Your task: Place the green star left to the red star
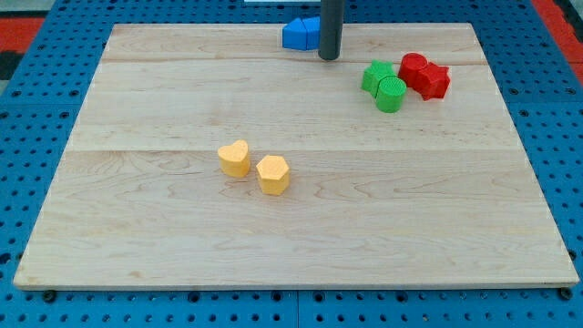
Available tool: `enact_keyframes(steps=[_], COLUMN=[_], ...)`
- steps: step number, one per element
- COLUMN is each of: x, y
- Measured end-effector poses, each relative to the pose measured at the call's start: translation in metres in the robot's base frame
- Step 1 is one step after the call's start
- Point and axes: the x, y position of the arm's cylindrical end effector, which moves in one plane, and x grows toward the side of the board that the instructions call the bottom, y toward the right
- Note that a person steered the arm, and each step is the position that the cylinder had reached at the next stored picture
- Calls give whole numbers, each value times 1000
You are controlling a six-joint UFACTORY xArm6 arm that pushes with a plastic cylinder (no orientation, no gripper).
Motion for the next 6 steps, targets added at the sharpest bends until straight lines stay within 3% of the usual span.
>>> enact_keyframes(steps=[6], x=[32], y=[52])
